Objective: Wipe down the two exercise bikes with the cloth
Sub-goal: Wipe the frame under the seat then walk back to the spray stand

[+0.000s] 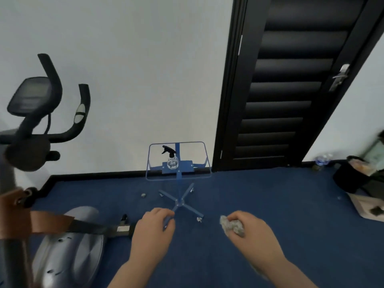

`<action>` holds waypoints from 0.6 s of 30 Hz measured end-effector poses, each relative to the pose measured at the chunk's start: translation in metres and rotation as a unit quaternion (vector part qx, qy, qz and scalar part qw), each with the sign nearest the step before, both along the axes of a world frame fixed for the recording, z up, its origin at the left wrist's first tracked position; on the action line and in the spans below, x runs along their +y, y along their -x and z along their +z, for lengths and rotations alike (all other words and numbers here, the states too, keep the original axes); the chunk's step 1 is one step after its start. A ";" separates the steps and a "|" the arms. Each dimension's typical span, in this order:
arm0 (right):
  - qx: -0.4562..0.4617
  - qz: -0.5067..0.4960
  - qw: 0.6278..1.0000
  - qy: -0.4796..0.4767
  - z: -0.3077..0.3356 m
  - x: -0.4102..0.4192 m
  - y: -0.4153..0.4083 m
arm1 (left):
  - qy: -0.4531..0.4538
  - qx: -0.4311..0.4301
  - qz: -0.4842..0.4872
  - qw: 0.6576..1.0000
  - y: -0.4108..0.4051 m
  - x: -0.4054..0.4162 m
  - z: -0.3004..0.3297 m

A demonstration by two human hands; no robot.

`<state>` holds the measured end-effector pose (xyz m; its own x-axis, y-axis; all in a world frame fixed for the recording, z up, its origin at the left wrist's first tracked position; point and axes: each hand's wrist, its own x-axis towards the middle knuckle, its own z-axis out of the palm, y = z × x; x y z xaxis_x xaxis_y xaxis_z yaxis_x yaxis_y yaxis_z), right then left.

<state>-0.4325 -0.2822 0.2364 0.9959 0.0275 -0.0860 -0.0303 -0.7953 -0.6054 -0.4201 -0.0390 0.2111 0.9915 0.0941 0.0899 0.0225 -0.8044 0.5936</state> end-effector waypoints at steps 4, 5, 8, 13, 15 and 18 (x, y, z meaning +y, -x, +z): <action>0.017 0.014 1.000 -0.013 -0.005 -0.001 -0.075 | 0.004 0.006 0.034 0.999 -0.060 -0.004 -0.002; 0.022 0.021 0.999 -0.016 -0.009 0.002 -0.090 | 0.005 0.016 0.039 0.999 -0.069 -0.003 -0.006; 0.024 0.051 0.998 -0.020 -0.018 0.017 -0.133 | 0.007 0.032 0.056 0.998 -0.104 0.007 -0.019; 0.021 0.054 0.998 -0.010 -0.043 0.043 -0.229 | 0.008 0.054 0.049 0.997 -0.195 0.028 -0.044; 0.025 0.035 0.999 -0.021 -0.053 0.055 -0.266 | 0.009 0.059 0.043 0.997 -0.237 0.042 -0.054; 0.042 0.016 0.998 -0.036 -0.066 0.077 -0.314 | 0.000 0.075 0.034 0.997 -0.288 0.062 -0.065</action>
